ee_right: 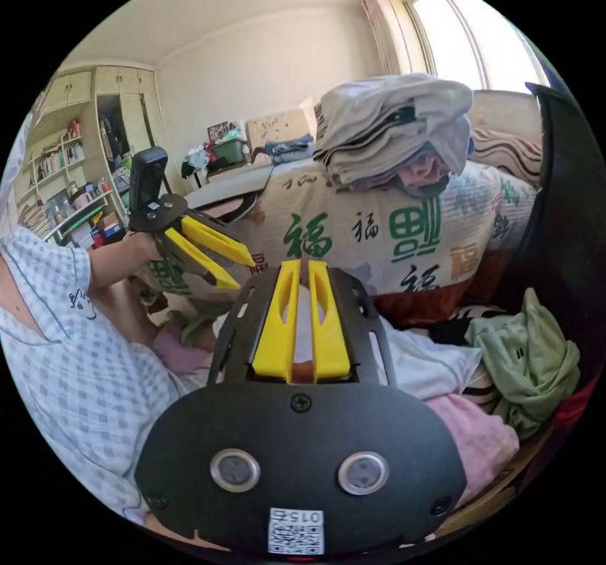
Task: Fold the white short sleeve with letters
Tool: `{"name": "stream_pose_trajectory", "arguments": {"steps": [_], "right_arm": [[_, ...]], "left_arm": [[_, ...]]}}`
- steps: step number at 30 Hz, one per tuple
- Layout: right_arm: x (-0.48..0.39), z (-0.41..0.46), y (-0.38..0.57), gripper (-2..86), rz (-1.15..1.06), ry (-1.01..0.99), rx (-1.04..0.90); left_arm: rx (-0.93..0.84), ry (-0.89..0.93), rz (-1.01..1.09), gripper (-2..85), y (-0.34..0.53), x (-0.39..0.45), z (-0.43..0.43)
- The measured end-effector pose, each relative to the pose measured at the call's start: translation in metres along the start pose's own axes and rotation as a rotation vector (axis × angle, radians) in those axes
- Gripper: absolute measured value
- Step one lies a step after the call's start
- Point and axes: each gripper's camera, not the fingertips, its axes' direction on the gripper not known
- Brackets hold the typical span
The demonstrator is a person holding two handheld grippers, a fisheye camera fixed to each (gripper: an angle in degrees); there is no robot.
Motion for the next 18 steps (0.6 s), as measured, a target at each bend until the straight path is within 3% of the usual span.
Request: {"name": "stream_pose_trajectory", "arguments": {"steps": [4,10,15,18], "right_arm": [[0.012,0.018,0.004,4.8,0.044,-0.004,-0.046],[0.024,0.041,-0.012,8.8,0.089,-0.024,-0.109],[0.029,0.053,-0.025,13.3,0.105,-0.018,-0.126],[0.04,0.056,-0.035,14.8,0.124,-0.021,-0.153]], "left_arm": [[-0.081,0.044,-0.134,11.0,-0.009,-0.024,0.054],[0.049,0.27,-0.397,8.6,-0.012,-0.08,0.076],[0.115,0.383,-0.237,2.0,-0.066,-0.051,0.072],[0.107,0.351,-0.115,1.3,-0.103,-0.014,0.067]]}}
